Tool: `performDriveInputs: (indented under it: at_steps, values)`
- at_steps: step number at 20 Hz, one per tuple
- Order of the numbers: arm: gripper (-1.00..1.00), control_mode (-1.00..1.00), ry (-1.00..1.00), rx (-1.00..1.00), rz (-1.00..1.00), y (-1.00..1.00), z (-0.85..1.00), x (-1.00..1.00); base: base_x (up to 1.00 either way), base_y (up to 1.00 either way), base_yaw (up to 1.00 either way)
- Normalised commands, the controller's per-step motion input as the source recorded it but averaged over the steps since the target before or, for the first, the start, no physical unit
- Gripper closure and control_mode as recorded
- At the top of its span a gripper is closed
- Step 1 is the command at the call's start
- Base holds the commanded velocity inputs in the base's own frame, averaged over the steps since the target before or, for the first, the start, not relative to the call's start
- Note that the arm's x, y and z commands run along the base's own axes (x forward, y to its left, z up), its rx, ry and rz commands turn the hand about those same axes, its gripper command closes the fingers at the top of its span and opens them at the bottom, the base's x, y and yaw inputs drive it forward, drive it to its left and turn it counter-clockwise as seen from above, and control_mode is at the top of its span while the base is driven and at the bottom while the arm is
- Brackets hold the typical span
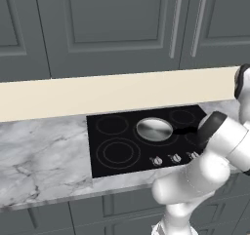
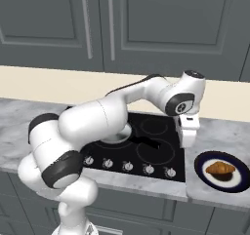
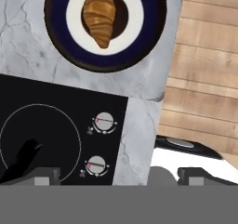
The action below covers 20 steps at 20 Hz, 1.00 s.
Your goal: Pick the croissant and place it on the pan. Then turn on the stove to warm the croissant.
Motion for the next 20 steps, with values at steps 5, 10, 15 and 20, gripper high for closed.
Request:
performDriveInputs:
  at_steps: [5, 10, 15, 20]
  values:
    - [-1.0, -1.0, 0.0, 0.09, 0.0, -0.24, -0.33, 0.0, 0.0, 0.0, 0.0]
    - [-1.0, -1.0, 0.0, 0.04, 0.0, -0.17, -0.33, 0.0, 0.0, 0.0, 0.0]
    - [-1.0, -1.0, 0.0, 0.0, 0.0, -0.12, -0.27, 0.0, 0.0, 0.0, 0.0]
    - [-1.0, -1.0, 0.0, 0.0, 0.0, -0.16, -0.23, 0.0, 0.0, 0.0, 0.0]
